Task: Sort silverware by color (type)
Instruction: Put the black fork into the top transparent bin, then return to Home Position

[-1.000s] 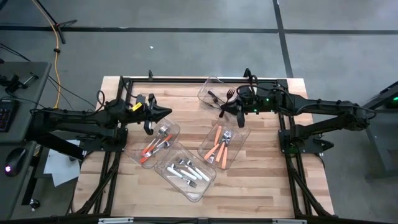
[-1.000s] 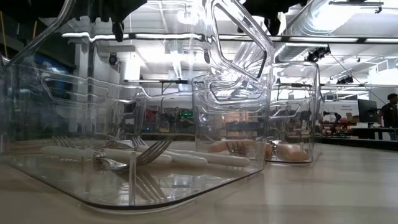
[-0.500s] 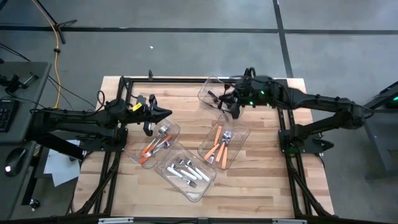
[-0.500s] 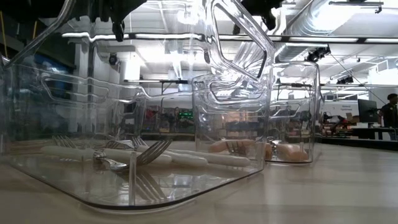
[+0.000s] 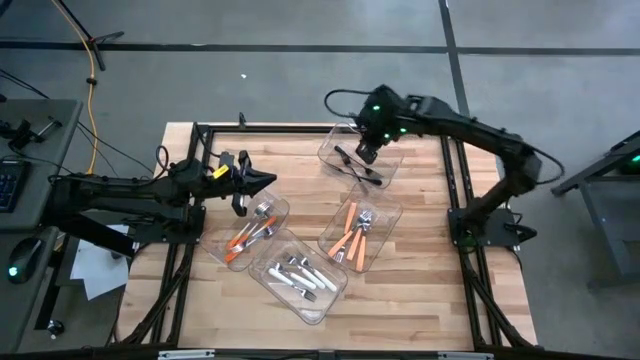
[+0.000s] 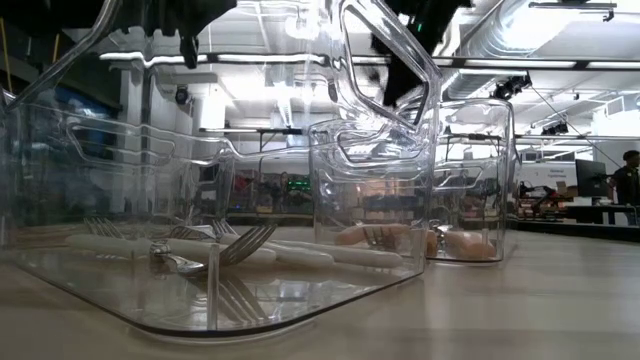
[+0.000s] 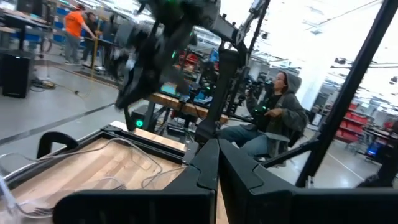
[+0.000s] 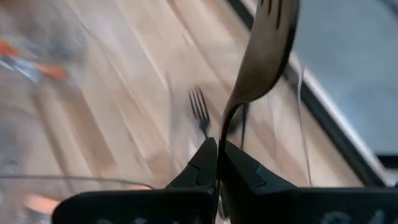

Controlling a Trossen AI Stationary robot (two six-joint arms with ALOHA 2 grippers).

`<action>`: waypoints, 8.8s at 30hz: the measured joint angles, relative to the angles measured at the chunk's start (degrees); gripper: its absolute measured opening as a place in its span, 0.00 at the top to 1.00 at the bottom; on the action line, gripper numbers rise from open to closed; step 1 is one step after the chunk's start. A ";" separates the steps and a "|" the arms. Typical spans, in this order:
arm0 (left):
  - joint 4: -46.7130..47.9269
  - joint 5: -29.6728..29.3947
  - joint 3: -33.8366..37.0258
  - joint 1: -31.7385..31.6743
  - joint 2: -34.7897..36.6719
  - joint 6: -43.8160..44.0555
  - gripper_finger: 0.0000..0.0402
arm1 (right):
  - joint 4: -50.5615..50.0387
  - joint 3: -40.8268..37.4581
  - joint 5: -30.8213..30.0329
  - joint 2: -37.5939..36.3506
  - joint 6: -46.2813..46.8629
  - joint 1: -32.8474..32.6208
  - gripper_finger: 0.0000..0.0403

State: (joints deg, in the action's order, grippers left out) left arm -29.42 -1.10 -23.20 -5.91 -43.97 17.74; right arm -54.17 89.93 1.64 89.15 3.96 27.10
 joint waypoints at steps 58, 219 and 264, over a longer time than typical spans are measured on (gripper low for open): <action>-0.50 -1.29 -0.04 0.00 0.00 0.16 1.00 | -6.15 -0.04 0.56 29.28 -4.53 4.28 0.62; 28.34 -3.46 22.40 1.55 41.66 -2.94 1.00 | 57.11 -89.33 15.03 -80.92 1.36 -25.01 1.00; 28.27 -3.81 22.49 2.32 41.99 -2.90 1.00 | 57.20 -89.29 15.01 -88.11 1.54 -24.99 1.00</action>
State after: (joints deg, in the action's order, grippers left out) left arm -1.15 -4.91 -0.71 -3.60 -1.98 14.83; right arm 3.03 0.64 16.64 1.04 5.50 2.11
